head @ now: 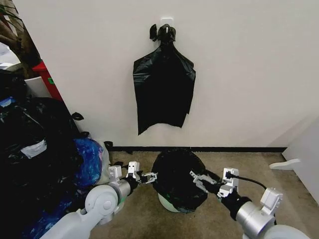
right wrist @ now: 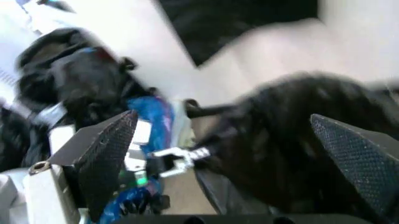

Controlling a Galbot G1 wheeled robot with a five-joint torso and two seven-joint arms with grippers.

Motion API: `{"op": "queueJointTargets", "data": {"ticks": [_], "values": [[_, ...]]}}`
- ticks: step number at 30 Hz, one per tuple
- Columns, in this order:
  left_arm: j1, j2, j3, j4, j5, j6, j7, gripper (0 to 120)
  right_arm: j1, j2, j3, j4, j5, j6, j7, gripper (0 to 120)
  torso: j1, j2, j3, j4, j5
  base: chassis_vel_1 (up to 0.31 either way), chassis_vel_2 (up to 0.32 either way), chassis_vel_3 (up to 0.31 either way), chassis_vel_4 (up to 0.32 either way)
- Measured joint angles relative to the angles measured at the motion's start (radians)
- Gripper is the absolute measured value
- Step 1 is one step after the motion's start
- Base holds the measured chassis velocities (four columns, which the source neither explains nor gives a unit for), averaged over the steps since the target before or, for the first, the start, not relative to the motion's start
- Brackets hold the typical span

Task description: Place the garbage bag over the trash bin.

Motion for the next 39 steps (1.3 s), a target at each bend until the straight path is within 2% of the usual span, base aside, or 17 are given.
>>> {"op": "queueJointTargets", "data": {"ticks": [3,5,9,12,17,22,28,39], "values": [[0.002,-0.003,-0.01,-0.001,-0.014,-0.001,-0.005,100,0.034,-0.025,-0.057,-0.043,-0.118,0.04,-0.121,100,0.0,0.0,0.0,0.0,0.0002,0.0,0.0,0.0,0.0],[0.002,-0.004,-0.012,-0.002,-0.016,-0.001,-0.006,100,0.043,-0.033,-0.075,-0.051,-0.131,0.048,-0.132,100,0.0,0.0,0.0,0.0,0.0001,0.0,0.0,0.0,0.0],[0.0,-0.007,-0.013,-0.007,-0.029,-0.001,-0.014,100,0.118,-0.09,-0.207,-0.118,-0.216,0.098,-0.196,100,0.0,0.0,0.0,0.0002,0.0,0.0,0.0,0.0,0.0],[-0.004,-0.006,-0.004,-0.012,-0.035,-0.001,-0.022,100,0.178,-0.106,-0.279,-0.179,-0.261,0.111,-0.189,100,0.0,0.0,0.0,0.0002,0.0001,0.0,0.0,0.0,0.0],[-0.009,-0.007,0.011,-0.012,-0.035,-0.002,-0.026,100,0.206,-0.125,-0.337,-0.253,-0.337,0.135,-0.177,100,0.0,0.0,0.0,0.0,0.0002,0.0,0.0,0.0,0.0],[-0.018,-0.012,0.03,-0.007,-0.032,-0.005,-0.03,100,0.229,-0.139,-0.375,-0.314,-0.411,0.15,-0.149,100,0.0,0.0,0.0,0.0,0.0001,0.0,0.0,0.0,0.0],[-0.021,-0.019,0.037,-0.007,-0.032,-0.006,-0.039,100,0.255,-0.12,-0.394,-0.371,-0.473,0.163,-0.119,100,0.0,0.0,0.0,0.0,0.0001,0.0,0.0,0.0,0.0],[-0.026,-0.027,0.037,-0.005,-0.032,-0.007,-0.043,100,0.257,-0.104,-0.442,-0.407,-0.512,0.175,-0.111,100,0.0,0.0,0.0,0.0,0.0001,0.0,0.0,0.0,0.0]]}}
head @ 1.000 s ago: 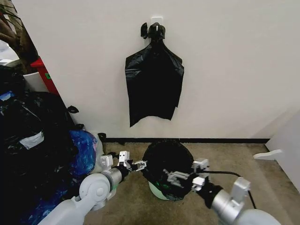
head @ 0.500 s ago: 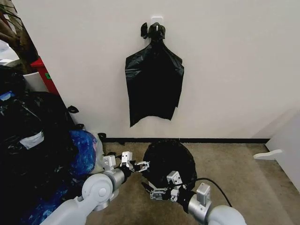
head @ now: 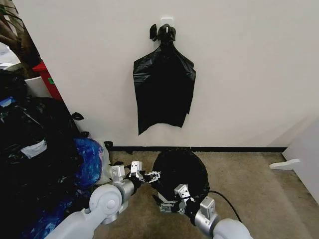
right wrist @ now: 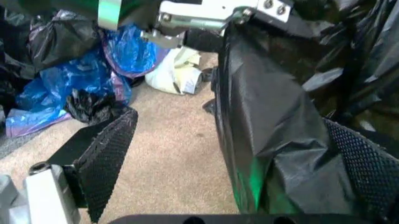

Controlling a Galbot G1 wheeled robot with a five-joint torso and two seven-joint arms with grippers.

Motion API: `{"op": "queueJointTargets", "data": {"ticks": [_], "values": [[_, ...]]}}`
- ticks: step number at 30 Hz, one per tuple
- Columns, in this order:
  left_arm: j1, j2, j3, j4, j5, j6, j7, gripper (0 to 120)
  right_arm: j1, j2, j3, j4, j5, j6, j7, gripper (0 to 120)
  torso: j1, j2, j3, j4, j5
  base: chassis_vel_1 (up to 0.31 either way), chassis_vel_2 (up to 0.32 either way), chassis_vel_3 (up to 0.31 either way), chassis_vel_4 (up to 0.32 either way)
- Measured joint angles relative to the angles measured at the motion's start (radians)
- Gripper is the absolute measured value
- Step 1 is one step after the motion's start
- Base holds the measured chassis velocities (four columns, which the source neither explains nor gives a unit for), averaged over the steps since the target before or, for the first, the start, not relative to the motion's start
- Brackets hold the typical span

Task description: Place the garbage bag over the trash bin.

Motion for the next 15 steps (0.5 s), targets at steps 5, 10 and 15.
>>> {"op": "queueJointTargets", "data": {"ticks": [5,10,15], "values": [[0.0,-0.006,-0.001,0.002,0.0,-0.002,-0.002,100,-0.001,0.002,-0.012,-0.013,-0.021,0.011,0.0,100,0.0,0.0,0.0,0.0,0.0,0.0,0.0,0.0,0.0],[-0.001,-0.013,-0.003,0.002,-0.003,-0.006,-0.007,100,-0.003,0.002,-0.035,-0.034,-0.079,0.036,-0.001,100,0.0,0.0,0.0,0.0,0.0,0.0,0.0,0.0,0.0],[-0.005,-0.014,-0.005,-0.007,-0.017,-0.007,-0.018,100,-0.003,0.001,-0.038,-0.046,-0.099,0.047,-0.004,100,0.0,0.0,0.0,0.0,0.0001,0.0,0.0,0.0,0.0]]}}
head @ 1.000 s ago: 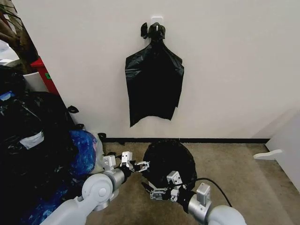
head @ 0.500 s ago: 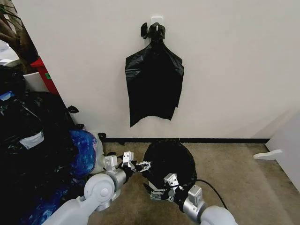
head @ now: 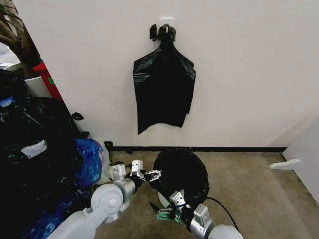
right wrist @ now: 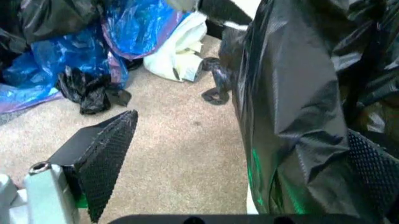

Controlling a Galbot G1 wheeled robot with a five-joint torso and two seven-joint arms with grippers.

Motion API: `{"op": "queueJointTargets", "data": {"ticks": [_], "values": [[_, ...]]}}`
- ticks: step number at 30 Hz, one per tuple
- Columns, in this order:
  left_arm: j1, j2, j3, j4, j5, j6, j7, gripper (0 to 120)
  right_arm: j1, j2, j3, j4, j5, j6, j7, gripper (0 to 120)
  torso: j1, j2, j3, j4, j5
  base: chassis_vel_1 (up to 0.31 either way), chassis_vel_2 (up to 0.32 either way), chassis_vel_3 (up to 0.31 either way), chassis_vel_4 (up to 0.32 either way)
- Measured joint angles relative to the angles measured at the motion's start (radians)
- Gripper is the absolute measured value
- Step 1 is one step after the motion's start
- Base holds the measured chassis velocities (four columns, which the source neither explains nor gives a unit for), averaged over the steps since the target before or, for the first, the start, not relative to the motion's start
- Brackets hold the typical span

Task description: Place the garbage bag over the trash bin.

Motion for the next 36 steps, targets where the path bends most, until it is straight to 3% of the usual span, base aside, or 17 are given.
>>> {"op": "queueJointTargets", "data": {"ticks": [21,36], "values": [[-0.005,-0.003,-0.007,-0.035,-0.024,-0.017,-0.033,100,-0.014,-0.003,-0.004,-0.011,-0.056,0.02,-0.006,100,0.0,0.0,0.0,0.0,0.0001,0.0,0.0,0.0,0.0],[0.028,0.036,-0.095,-0.086,-0.022,-0.015,-0.003,100,-0.05,-0.014,0.105,0.153,0.092,0.012,0.03,100,0.0,0.0,0.0,-0.0001,0.0,0.0,0.0,0.0,0.0]]}}
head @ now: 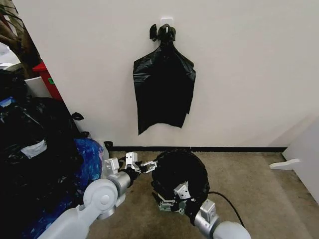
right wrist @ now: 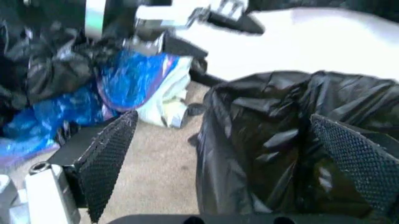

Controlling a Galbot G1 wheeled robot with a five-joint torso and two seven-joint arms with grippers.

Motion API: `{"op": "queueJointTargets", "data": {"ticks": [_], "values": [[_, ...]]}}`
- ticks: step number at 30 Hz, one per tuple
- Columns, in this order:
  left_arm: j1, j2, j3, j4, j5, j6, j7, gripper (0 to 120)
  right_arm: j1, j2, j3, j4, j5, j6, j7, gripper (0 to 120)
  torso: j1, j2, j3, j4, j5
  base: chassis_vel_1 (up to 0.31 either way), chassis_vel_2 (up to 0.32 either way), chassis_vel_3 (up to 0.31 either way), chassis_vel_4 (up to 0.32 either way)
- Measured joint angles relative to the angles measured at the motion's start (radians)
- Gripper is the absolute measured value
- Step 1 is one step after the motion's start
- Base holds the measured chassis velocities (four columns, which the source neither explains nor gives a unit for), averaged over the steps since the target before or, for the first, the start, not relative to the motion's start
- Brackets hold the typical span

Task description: Place the garbage bag over the trash bin.

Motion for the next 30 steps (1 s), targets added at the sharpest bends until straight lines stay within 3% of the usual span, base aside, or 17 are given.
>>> {"op": "queueJointTargets", "data": {"ticks": [14,25,30], "values": [[0.037,-0.012,0.0,0.004,0.0,-0.006,0.004,100,-0.03,0.029,0.096,0.08,0.076,-0.004,0.007,100,0.0,0.0,0.0,0.0001,0.0001,0.0,0.0,0.0,0.0],[0.021,-0.046,0.013,0.152,0.014,-0.008,0.061,100,-0.048,0.031,0.122,0.088,0.084,-0.005,-0.003,100,0.0,0.0,0.0,0.0002,0.0,0.0,0.0,0.0,0.0],[0.022,-0.049,0.016,0.178,0.031,-0.006,0.084,100,-0.044,0.028,0.122,0.089,0.09,-0.008,0.0,100,0.0,0.0,0.0,0.0002,0.0,0.0,0.0,0.0,0.0]]}}
